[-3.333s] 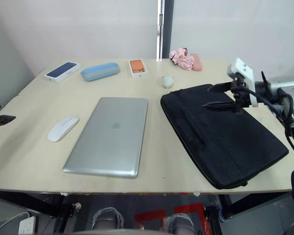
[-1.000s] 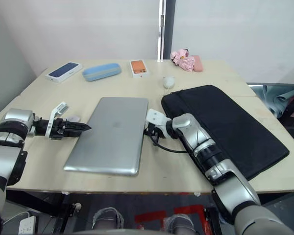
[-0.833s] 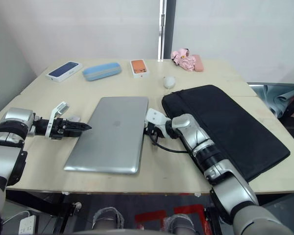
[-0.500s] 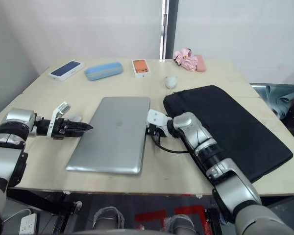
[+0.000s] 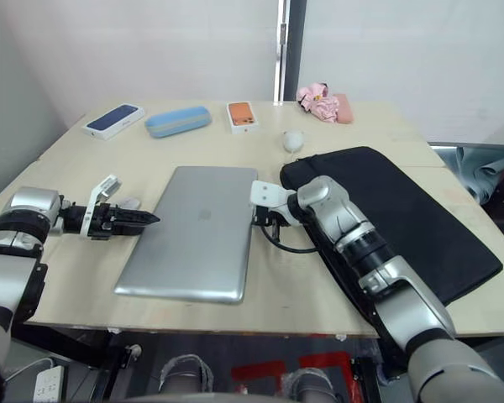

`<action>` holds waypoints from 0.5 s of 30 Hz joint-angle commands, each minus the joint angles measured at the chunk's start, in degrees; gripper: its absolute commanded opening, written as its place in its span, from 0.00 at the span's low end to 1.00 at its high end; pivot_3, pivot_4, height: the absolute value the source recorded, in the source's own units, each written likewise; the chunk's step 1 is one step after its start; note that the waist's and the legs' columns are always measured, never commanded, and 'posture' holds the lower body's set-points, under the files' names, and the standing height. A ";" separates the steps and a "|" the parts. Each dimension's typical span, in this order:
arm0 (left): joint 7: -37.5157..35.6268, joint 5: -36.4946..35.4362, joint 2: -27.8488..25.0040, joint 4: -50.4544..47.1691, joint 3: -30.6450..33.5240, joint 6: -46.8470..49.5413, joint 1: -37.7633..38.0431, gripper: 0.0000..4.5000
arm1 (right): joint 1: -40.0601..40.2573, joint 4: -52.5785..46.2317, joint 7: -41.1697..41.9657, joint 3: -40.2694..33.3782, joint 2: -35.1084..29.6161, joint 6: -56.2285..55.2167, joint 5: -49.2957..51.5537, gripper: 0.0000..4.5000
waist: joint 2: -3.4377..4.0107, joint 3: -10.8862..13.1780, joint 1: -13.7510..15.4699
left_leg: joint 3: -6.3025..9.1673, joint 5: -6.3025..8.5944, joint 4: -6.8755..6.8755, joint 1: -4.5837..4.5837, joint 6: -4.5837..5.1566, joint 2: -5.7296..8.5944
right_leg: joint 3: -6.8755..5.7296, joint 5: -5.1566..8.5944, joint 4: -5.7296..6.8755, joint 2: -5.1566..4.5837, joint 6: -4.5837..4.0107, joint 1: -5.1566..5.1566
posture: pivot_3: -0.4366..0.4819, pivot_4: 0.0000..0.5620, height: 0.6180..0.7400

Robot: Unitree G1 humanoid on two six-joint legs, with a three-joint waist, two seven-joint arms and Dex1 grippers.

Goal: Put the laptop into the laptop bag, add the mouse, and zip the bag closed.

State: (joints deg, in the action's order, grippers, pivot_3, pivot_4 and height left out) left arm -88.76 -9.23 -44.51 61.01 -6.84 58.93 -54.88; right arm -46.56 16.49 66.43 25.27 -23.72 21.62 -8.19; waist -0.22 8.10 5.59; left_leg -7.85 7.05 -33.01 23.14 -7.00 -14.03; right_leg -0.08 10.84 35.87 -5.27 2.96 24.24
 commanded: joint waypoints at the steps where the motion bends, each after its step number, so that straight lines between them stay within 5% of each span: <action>1: -2.01 -1.64 2.17 -1.45 0.47 0.18 -0.24 1.00 | -2.73 -0.76 -0.12 2.11 4.67 -1.47 0.71 0.01 | 0.01 0.00 -0.25 | 0.00 0.00 0.01 -0.03 -0.01 0.00 | 0.01 0.00 0.04 0.00 0.00 0.00 | 0.48 0.27 1.00; 15: -2.76 -2.27 2.16 -2.62 0.93 1.50 -1.20 1.00 | -2.08 2.66 -2.01 0.67 8.12 -3.82 0.35 0.01 | 0.03 0.02 -1.38 | 0.01 0.01 0.05 -0.25 -0.11 -0.11 | 0.11 -0.01 0.21 0.02 -0.01 -0.02 | 0.48 0.27 1.00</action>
State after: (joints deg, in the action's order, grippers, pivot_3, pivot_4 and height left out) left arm -88.49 -8.75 -44.71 60.99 -6.87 59.83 -54.88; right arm -48.25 20.93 65.42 25.20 -19.84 20.26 -9.85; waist -0.19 8.12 4.22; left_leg -7.84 7.06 -32.95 22.88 -7.12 -14.14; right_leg 0.03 10.84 36.08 -5.25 2.95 24.21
